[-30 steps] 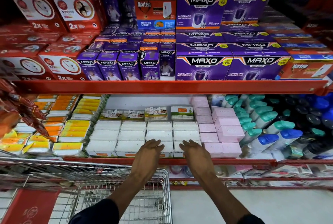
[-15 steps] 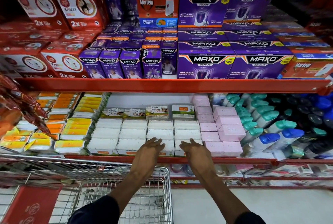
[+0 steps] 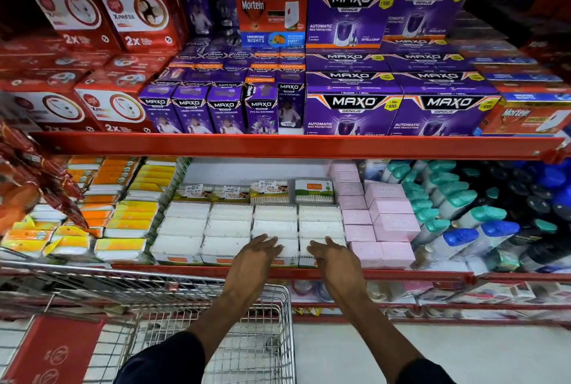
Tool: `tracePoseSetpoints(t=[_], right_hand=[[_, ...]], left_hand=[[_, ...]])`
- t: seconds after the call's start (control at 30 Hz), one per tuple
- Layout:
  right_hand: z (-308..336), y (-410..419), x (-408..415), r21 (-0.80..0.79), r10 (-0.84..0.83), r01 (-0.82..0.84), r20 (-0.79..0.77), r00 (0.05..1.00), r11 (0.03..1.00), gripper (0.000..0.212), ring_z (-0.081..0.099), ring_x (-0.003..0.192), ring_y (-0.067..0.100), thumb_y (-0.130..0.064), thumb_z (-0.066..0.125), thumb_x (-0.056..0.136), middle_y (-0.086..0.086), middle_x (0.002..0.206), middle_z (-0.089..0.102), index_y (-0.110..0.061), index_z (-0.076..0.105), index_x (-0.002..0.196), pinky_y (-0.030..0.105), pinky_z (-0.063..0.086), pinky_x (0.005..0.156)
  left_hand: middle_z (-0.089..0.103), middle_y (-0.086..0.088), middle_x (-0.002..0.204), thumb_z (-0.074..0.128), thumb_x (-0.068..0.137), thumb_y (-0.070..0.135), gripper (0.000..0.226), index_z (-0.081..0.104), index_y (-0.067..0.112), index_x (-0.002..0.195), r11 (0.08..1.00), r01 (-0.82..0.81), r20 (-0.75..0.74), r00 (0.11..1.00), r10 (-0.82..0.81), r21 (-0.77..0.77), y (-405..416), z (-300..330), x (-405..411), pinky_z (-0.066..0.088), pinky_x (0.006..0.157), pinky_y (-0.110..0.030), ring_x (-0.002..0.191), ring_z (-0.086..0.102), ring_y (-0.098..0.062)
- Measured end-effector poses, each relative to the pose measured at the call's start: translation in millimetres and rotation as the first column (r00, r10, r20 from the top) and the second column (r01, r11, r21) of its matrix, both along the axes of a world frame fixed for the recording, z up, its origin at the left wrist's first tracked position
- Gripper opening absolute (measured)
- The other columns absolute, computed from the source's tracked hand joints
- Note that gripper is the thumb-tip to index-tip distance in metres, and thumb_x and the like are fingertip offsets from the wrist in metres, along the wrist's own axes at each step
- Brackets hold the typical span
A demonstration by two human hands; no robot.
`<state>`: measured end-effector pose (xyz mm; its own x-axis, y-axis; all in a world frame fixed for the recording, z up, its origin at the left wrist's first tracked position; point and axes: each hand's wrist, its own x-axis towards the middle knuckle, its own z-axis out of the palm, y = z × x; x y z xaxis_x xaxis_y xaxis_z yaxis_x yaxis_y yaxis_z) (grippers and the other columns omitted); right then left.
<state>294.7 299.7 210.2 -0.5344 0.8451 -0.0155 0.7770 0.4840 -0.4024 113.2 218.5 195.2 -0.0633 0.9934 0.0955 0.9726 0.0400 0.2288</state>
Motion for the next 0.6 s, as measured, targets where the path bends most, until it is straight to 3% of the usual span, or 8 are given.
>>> tracePoseSetpoints(t=[0.1,0.23,0.33,0.47,0.6], right_hand=[[3,-2,0,0.02,0.013,-0.013,-0.002,1.0,1.0,0.045,0.052,0.128,0.019,0.01,0.055,0.083,-0.001,0.128,0.066,-0.023,0.07,0.111,0.04,0.052,0.098],[4,-8,-5,0.057,0.021,-0.019,-0.023,1.0,0.998,0.045,0.038,0.139,0.017,-0.003,0.056,0.09,-0.005,0.144,0.051,-0.024,0.057,0.131,0.047,0.036,0.112],[0,-17,-19,0.142,0.067,-0.054,-0.09,0.994,0.988,0.043,0.044,0.135,0.025,-0.003,0.064,0.087,0.003,0.138,0.057,-0.015,0.061,0.128,0.042,0.022,0.11],[-1,-31,-52,0.183,0.144,-0.118,-0.137,0.98,0.976,0.041,0.049,0.131,0.025,-0.004,0.067,0.085,0.005,0.135,0.059,-0.014,0.063,0.125,0.039,0.028,0.107],[-3,-48,-91,0.126,0.234,-0.227,-0.046,0.971,0.966,0.058,0.049,0.131,0.023,0.009,0.069,0.077,0.002,0.14,0.055,-0.016,0.059,0.128,0.042,0.048,0.1]], left_hand=[[0.06,-0.004,0.137,0.069,0.074,-0.013,0.063,0.063,0.016,0.129,1.0,0.012,-0.036,0.999,-0.012,0.005,-1,-1,-1,0.041,0.11,-0.034,0.131,0.051,-0.024],[0.063,-0.008,0.134,0.077,0.072,-0.004,0.057,0.065,0.013,0.125,1.0,0.002,-0.046,0.999,-0.002,-0.003,-11,5,-11,0.049,0.104,-0.046,0.129,0.054,-0.029],[0.056,-0.009,0.141,0.077,0.076,0.002,0.058,0.06,0.012,0.131,1.0,-0.021,-0.089,0.996,0.019,-0.021,-25,11,-25,0.047,0.104,-0.051,0.134,0.047,-0.031],[0.057,-0.012,0.14,0.076,0.077,0.002,0.057,0.059,0.008,0.132,0.996,-0.09,-0.11,0.99,0.087,-0.027,-49,10,-56,0.044,0.108,-0.049,0.133,0.048,-0.033],[0.059,-0.015,0.137,0.075,0.078,-0.001,0.054,0.06,0.005,0.13,0.984,-0.175,-0.111,0.979,0.173,-0.014,-71,7,-85,0.04,0.108,-0.043,0.13,0.052,-0.032]])
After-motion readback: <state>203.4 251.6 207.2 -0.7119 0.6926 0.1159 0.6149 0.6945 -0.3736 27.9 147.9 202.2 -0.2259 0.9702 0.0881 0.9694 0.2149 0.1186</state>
